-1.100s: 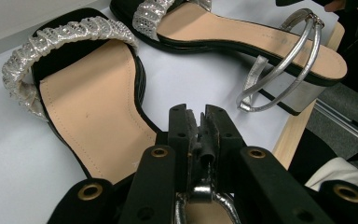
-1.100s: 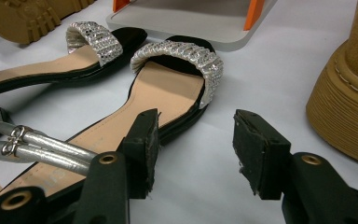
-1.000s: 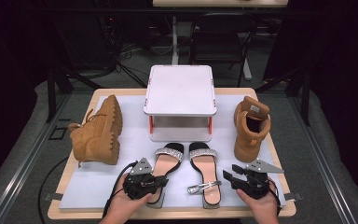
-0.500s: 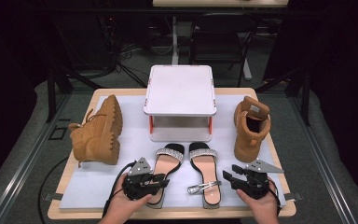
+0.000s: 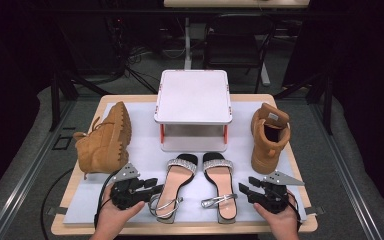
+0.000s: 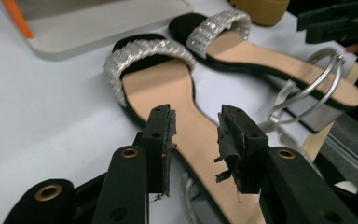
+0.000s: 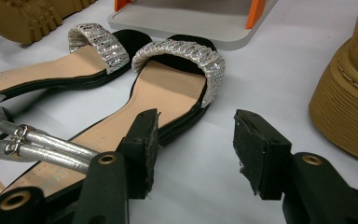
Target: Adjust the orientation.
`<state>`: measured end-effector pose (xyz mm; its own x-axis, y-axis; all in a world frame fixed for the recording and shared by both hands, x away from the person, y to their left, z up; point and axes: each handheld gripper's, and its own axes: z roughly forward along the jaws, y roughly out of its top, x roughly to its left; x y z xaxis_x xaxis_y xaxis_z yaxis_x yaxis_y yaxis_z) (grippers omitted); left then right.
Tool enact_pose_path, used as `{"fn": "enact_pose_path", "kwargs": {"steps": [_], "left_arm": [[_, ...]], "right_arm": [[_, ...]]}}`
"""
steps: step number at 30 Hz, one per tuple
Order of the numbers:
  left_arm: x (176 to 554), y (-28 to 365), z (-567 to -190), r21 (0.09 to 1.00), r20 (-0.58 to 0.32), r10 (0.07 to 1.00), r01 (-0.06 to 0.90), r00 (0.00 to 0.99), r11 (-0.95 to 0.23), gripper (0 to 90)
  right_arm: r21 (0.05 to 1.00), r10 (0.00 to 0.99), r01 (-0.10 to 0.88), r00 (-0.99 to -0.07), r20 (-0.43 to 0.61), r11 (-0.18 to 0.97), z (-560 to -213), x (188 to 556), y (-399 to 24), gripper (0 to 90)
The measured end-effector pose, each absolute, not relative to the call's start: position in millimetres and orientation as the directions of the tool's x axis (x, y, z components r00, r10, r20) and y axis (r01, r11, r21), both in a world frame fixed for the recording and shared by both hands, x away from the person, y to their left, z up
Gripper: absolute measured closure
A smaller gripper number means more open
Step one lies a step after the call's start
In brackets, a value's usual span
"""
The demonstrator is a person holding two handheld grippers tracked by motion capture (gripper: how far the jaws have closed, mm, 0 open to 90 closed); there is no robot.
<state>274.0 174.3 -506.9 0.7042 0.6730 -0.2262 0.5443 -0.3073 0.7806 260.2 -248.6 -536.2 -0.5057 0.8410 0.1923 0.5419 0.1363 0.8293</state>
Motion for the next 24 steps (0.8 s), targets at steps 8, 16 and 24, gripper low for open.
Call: {"fn": "enact_pose_path", "kwargs": {"steps": [8, 16, 24], "left_arm": [[271.1, 182.8, -521.1, 0.75, -0.221, 0.691, 0.573, 0.688, -0.33, 65.2], [269.5, 176.2, -528.5, 0.73, -0.218, 0.674, 0.576, 0.705, -0.366, 68.3], [268.7, 174.1, -532.7, 0.725, -0.219, 0.684, 0.585, 0.696, -0.363, 73.9]], "right_arm": [[0.825, 0.841, 0.548, -0.504, 0.197, 0.136, -536.5, 260.8, -250.2, 50.0], [0.825, 0.841, 0.548, -0.504, 0.197, 0.136, -536.1, 260.5, -250.8, 50.0], [0.825, 0.84, 0.549, -0.505, 0.197, 0.136, -536.0, 260.5, -250.9, 50.0]]}}
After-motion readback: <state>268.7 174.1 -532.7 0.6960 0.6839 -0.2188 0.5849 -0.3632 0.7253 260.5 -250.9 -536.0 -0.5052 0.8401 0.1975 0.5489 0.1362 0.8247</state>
